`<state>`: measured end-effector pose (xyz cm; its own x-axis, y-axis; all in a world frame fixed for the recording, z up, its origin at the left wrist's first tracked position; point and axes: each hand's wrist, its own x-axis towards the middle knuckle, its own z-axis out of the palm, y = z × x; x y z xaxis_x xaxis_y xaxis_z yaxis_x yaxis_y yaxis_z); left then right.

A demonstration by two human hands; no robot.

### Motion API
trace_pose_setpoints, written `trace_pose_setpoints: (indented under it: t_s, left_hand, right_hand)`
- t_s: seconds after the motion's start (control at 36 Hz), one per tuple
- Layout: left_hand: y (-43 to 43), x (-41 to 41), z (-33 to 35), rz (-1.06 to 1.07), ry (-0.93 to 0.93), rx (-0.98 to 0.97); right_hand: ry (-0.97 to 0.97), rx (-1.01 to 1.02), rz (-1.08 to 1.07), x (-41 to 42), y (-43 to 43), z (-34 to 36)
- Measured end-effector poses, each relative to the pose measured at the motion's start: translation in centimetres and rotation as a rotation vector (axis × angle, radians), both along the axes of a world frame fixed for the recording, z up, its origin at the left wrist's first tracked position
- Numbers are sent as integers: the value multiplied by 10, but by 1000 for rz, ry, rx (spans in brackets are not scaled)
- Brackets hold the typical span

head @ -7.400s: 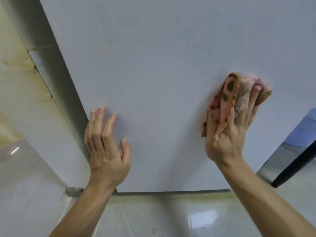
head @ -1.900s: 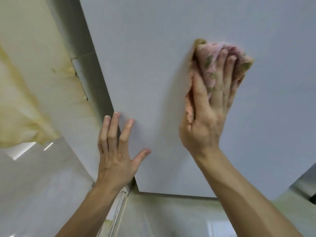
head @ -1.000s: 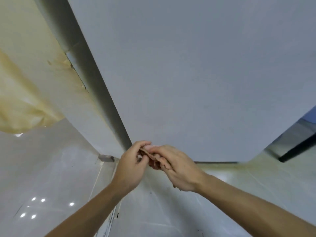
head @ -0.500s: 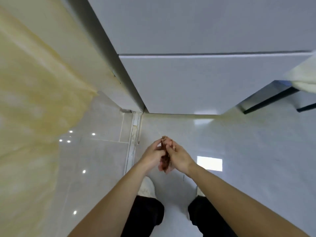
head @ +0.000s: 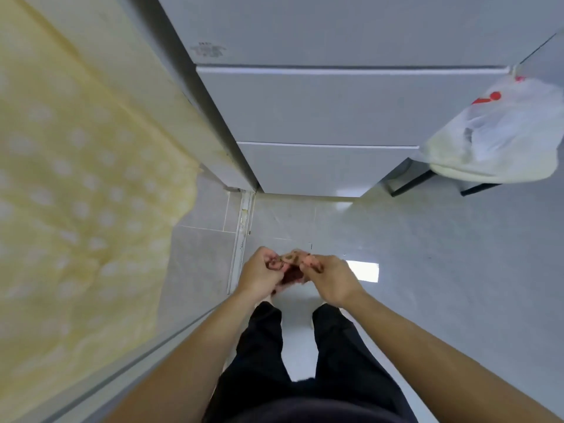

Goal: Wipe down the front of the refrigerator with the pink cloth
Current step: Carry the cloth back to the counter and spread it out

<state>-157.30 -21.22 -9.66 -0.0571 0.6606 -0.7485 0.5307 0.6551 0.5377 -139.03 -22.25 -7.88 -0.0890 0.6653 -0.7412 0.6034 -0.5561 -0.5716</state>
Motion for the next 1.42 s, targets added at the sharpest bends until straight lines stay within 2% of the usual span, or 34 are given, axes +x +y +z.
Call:
trace_pose_setpoints:
  t_s: [0.11,0.22,0.39,0.56,0.69,0.81,0.89,0.97,1.11,1.28,1.42]
  left_hand:
    - [7,5,38,-44,25,4]
    - [12,5,64,-48,-38,17]
    - [11,2,98,115,-161,125]
    - [18,-4,115,231,-298,142]
    - [42,-8,117,67,-325,121]
    - [65,5,108,-264,-165,237]
    - [77,31,102,-413,-172,223]
    - [80,64,104,-536,-200,195]
    - [68,118,125,-558,-317,138]
    - [52,174,140,-528,-393,164]
    - [49,231,152,-522,-418,189]
  right_hand:
    - [-5,134,-33,17,-4,42]
    - [-27,284,-78,33,-10,70]
    - [-25,430,-241,49,-27,106]
    - [-162,409,-386,65,-35,114]
    - [-217,360,-549,73,-50,133]
    - [-235,300,-714,62,-70,158]
    - [-375,299,-845,59,-89,148]
    - [-380,286,-989,54,-113,144]
    - [-329,315,-1206,63,-147,163]
    - [-115,379,-1495,96,-170,192]
    - [-144,420,-1613,149,-189,203]
